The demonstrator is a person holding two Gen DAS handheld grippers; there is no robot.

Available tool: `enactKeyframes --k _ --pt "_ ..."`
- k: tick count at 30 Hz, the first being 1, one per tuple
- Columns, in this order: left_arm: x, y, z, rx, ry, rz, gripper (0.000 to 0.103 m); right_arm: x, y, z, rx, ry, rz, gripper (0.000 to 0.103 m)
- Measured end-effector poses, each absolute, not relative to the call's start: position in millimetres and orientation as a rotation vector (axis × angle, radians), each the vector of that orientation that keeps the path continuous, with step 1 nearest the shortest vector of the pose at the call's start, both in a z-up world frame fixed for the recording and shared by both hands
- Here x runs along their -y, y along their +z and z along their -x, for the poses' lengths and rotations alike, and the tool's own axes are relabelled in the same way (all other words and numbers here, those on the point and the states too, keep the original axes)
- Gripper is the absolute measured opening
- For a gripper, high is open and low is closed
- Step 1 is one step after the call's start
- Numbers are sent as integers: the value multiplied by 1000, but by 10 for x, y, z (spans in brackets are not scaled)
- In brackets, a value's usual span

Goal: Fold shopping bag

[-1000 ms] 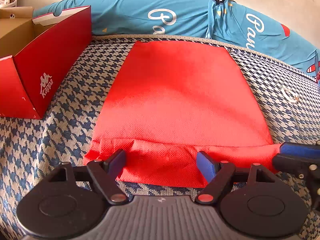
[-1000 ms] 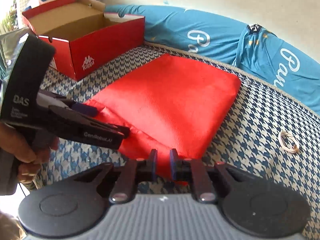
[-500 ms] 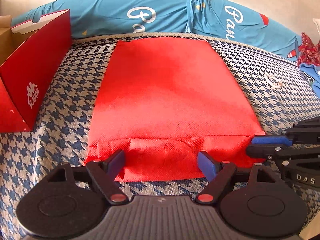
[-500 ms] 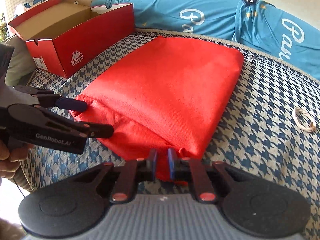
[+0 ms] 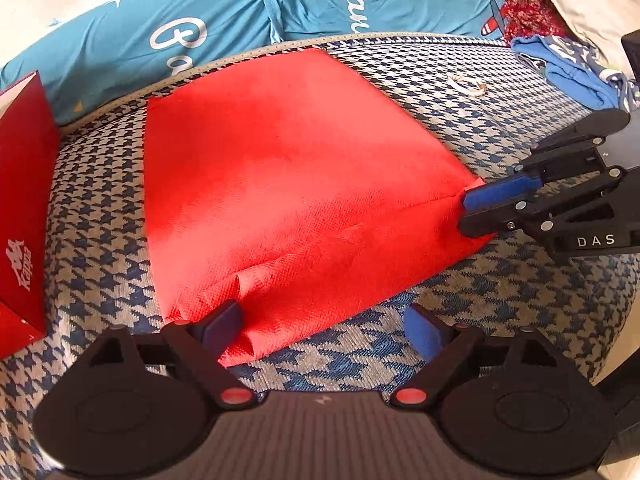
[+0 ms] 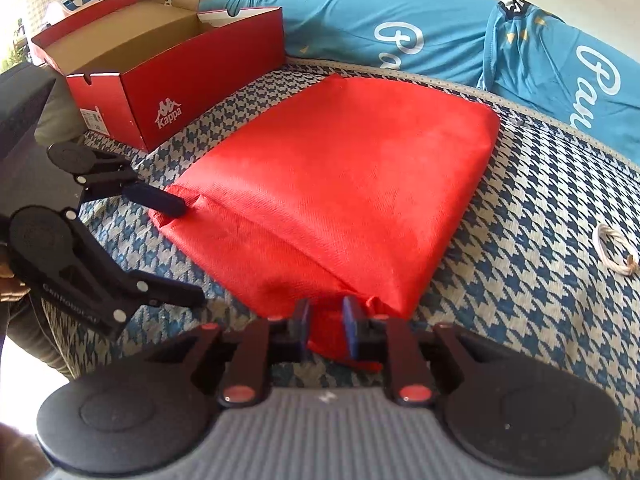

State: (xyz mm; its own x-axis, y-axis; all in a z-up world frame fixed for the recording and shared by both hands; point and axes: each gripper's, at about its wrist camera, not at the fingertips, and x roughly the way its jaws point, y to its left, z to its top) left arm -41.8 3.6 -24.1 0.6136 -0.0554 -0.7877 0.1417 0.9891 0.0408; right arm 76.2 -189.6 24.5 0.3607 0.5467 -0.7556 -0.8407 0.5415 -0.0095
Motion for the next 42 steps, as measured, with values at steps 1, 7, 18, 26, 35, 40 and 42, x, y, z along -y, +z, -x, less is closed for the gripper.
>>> enactKeyframes --k 1,7,18,26,35,40,42 --pt "-46 -232 425 -906 -132 -112 88 1903 253 -763 -779 941 434 22" --pt "-129 -219 493 -885 -203 -144 84 1870 241 -652 -735 982 511 45" --pt "-264 -166 488 -901 -327 -194 78 1672 121 -303 -565 937 767 42" --pt "-294 -161 468 -900 -376 -229 78 1636 162 -493 -692 879 598 37" --pt "-237 -145 486 -875 -401 -314 79 1707 271 -814 -883 844 364 37" --pt "-206 -126 444 -885 -426 -367 81 1716 292 -884 -925 841 332 37" --pt "-201 -122 423 -893 -431 -374 82 1718 299 -905 -937 842 324 37"
